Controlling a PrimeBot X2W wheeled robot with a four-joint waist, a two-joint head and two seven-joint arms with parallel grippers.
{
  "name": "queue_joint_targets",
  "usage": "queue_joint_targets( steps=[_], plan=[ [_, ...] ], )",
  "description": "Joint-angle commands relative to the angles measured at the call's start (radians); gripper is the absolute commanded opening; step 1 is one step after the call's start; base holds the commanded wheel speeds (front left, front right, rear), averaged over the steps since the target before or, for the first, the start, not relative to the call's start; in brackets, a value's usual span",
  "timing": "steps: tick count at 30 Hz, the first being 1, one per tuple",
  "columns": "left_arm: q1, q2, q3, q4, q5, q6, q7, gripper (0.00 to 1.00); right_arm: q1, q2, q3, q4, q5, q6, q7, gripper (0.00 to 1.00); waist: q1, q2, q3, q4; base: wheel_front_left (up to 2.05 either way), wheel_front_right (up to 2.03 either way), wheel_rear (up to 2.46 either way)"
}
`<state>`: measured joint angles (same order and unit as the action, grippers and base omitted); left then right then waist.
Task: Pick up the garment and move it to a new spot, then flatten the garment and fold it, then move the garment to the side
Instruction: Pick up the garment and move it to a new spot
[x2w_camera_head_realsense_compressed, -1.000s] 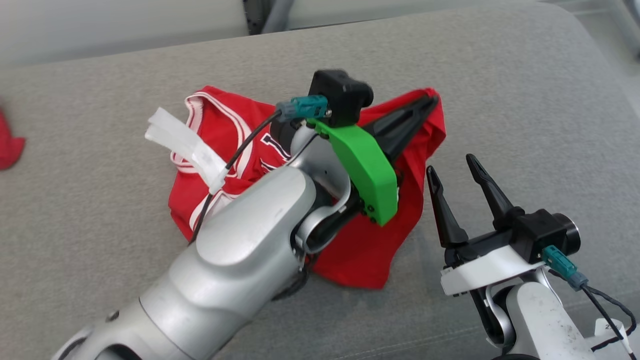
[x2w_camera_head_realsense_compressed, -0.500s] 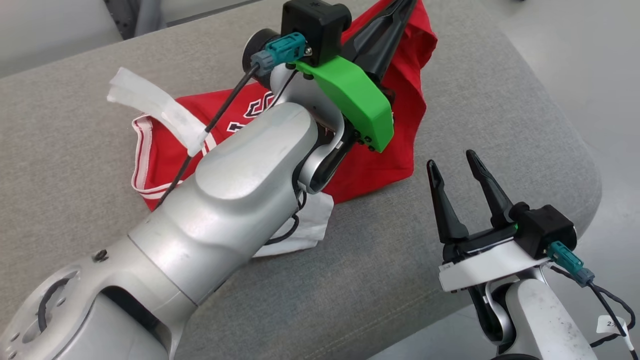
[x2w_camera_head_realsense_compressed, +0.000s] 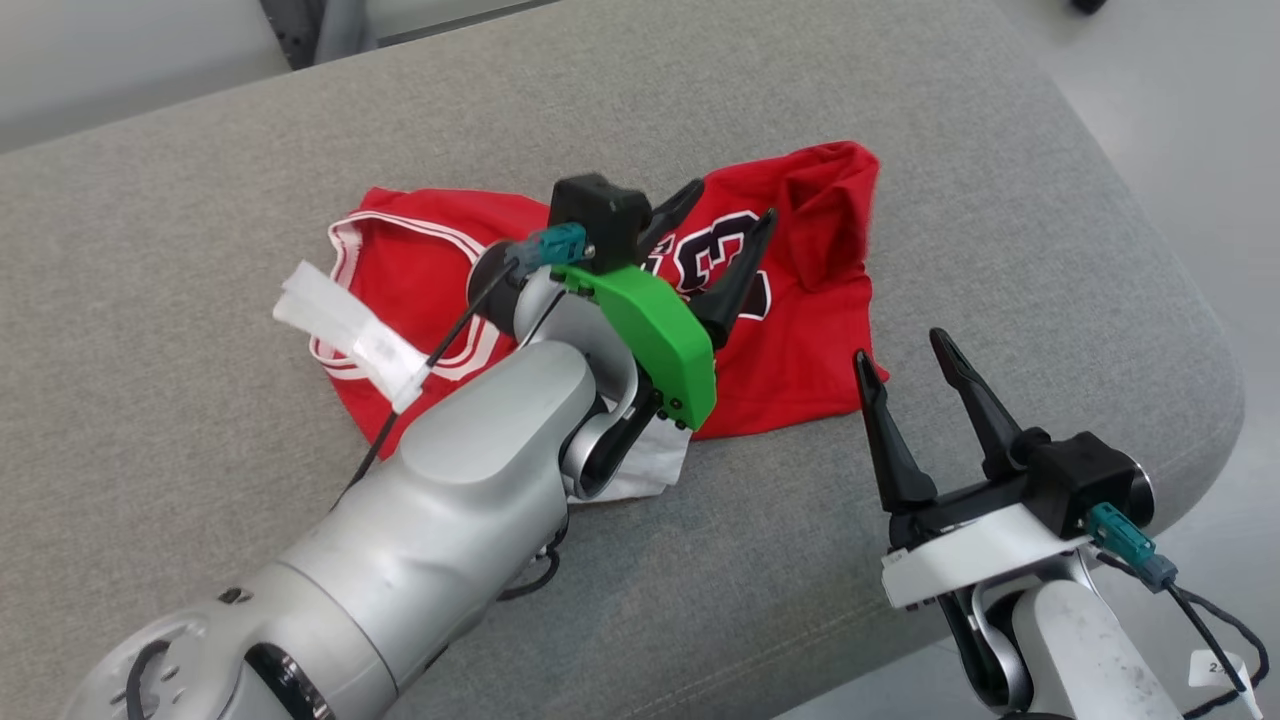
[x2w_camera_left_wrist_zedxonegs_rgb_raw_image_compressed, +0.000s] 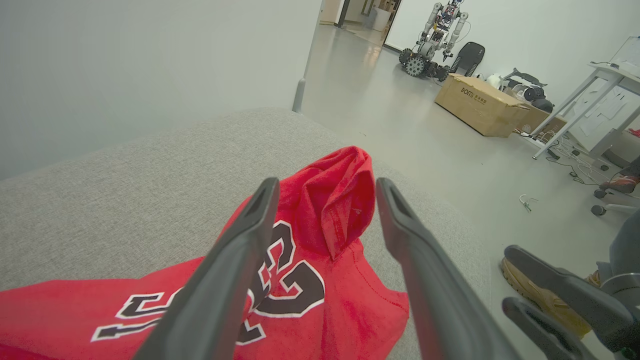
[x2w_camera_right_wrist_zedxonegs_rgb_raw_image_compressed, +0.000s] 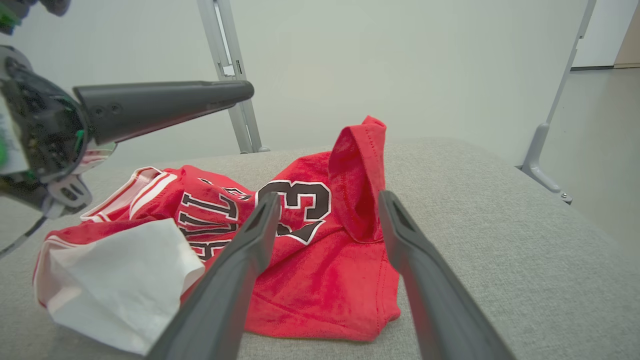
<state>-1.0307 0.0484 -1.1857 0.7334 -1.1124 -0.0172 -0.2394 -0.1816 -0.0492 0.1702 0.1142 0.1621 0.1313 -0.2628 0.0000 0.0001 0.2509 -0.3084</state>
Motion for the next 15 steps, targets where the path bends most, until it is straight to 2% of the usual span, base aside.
queue_joint_targets(
  steps=[1, 5, 10, 13, 14, 15],
  plan=[
    [0.027, 0.006, 0.007, 0.006, 0.008, 0.004, -0.011, 1.00, 0.023, -0.003, -0.010, 0.005, -0.011, -0.001, -0.003, 1.00, 0.0000, -0.0001, -0.057, 0.051, 0.00, 0.00, 0.00],
    [0.120, 0.048, 0.065, -0.009, 0.020, 0.032, -0.026, 1.00, 0.074, -0.002, -0.038, 0.007, -0.031, -0.001, -0.003, 1.00, 0.0000, -0.0001, -0.110, 0.099, 0.00, 0.00, 0.00],
    [0.289, 0.117, 0.213, -0.134, 0.166, 0.106, -0.024, 1.00, 0.147, -0.002, -0.071, 0.000, -0.066, -0.001, -0.003, 1.00, 0.0000, -0.0001, -0.167, 0.164, 0.00, 0.00, 0.00],
    [0.401, 0.155, 0.300, -0.224, 0.250, 0.135, -0.025, 1.00, 0.181, -0.003, -0.088, -0.006, -0.098, -0.001, -0.003, 1.00, 0.0000, -0.0001, -0.194, 0.196, 0.00, 0.00, 0.00],
    [0.401, 0.155, 0.300, -0.224, 0.250, 0.135, -0.025, 1.00, 0.181, -0.003, -0.088, -0.006, -0.098, -0.001, -0.003, 1.00, 0.0000, -0.0001, -0.194, 0.196, 0.00, 0.00, 0.00],
    [0.494, 0.182, 0.350, -0.272, 0.307, 0.153, -0.025, 1.00, 0.198, -0.003, -0.101, -0.011, -0.120, -0.001, -0.003, 1.00, 0.0000, -0.0001, -0.211, 0.216, 0.00, 0.00, 0.00]
  ],
)
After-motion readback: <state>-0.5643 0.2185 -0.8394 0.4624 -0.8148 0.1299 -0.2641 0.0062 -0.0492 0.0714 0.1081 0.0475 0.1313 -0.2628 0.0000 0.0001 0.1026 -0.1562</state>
